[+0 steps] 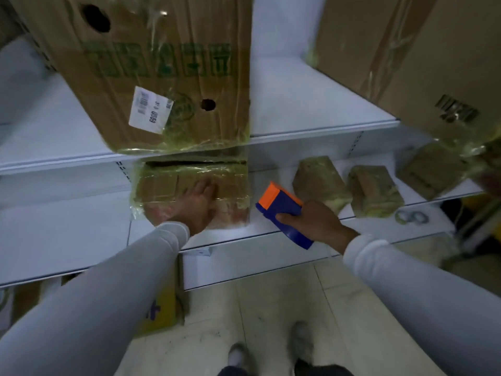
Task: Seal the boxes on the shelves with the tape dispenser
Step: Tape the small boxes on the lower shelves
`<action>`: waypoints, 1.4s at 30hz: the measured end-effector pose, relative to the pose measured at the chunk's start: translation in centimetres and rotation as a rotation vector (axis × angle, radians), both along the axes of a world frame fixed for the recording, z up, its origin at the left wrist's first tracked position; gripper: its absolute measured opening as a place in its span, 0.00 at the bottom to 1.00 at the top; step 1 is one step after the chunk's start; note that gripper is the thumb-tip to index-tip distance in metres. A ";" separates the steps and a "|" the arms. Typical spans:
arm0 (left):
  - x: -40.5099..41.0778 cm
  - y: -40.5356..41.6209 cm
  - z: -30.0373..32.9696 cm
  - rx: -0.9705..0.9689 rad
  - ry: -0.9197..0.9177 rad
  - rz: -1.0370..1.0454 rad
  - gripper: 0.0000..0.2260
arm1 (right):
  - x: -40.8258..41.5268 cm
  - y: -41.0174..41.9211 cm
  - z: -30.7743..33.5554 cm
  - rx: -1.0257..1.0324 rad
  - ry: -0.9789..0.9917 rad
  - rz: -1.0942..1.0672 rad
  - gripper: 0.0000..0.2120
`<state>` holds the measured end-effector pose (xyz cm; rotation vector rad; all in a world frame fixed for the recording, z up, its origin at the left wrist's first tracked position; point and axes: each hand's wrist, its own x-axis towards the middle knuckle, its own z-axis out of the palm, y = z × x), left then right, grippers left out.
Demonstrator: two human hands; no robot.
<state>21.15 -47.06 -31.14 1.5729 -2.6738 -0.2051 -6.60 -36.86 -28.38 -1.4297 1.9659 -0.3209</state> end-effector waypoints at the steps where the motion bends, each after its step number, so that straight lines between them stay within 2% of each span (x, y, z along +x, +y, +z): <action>1: 0.2 -0.7 -0.3 -0.012 -0.036 -0.005 0.33 | 0.0 0.2 0.1 0.008 -0.003 -0.012 0.22; 6: 1.4 -3.9 -2.2 0.019 -0.143 0.033 0.40 | -0.7 1.6 -0.2 0.000 -0.015 -0.088 0.21; 11: 1.4 -3.2 -3.6 0.014 -0.189 0.062 0.35 | -1.7 2.1 -1.0 0.002 -0.033 -0.081 0.22; 17: -1.2 0.7 -2.5 0.045 -0.217 0.074 0.26 | -3.1 2.0 -1.1 0.007 -0.060 -0.053 0.22; 27: -5.8 5.4 -2.4 0.029 -0.288 -0.007 0.28 | -5.2 1.7 -0.4 -0.045 -0.134 0.028 0.18; 34: -6.9 5.9 -2.6 0.013 -0.209 -0.032 0.27 | -8.3 2.6 -0.6 -0.055 -0.205 0.031 0.18; 37: -5.6 5.7 -2.3 -0.045 -0.123 -0.018 0.33 | -9.1 2.6 -0.6 -0.074 -0.229 0.031 0.22; 40: -5.2 3.9 -1.1 -0.070 0.017 0.105 0.43 | -9.3 2.7 -0.3 -0.090 -0.254 -0.002 0.16; 42: -5.6 1.8 -0.5 -0.086 0.030 0.132 0.44 | -9.3 2.8 -0.1 -0.093 -0.267 -0.028 0.15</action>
